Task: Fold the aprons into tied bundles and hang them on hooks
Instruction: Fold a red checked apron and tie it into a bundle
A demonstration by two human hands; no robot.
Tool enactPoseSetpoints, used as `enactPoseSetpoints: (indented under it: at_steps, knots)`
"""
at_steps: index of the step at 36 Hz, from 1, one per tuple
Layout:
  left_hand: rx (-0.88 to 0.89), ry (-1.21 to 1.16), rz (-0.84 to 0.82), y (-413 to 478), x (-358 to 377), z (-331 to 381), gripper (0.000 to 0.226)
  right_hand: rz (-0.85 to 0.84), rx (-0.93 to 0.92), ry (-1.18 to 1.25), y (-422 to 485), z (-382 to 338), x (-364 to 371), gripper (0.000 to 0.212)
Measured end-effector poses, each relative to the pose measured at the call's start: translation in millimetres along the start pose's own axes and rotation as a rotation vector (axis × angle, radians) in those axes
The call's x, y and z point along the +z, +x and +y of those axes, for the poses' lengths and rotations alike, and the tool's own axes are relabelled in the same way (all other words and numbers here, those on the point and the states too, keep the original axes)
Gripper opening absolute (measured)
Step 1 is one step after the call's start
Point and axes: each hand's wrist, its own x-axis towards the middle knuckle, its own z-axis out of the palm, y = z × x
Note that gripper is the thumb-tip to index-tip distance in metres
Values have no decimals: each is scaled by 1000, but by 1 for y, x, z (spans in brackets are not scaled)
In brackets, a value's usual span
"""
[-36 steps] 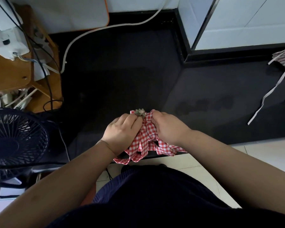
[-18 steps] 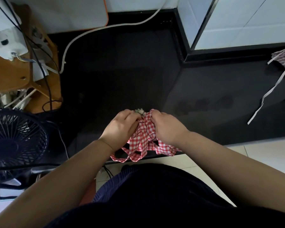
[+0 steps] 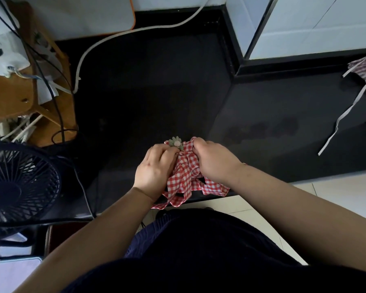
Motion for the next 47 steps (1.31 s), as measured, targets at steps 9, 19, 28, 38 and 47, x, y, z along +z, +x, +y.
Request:
enactPoseSetpoints:
  at_steps: [9,19,28,38,47]
  knots:
    - [-25,56,-40,4,-7,5,26,20,27,-3,0,-3,3,32]
    - [-188,33,-72,11,-11,17,33,12,54,2,2,-9,-3,31]
    - [-232,74,-58,8,-10,18,33,-21,121,146,1,-15,-1,37]
    - [-793,-279,-192,18,-12,47,13,-37,183,49,-4,-14,0,40]
    - [-1086,-727,-691,50,-45,24,18,-69,135,48,-1,-16,-1,19]
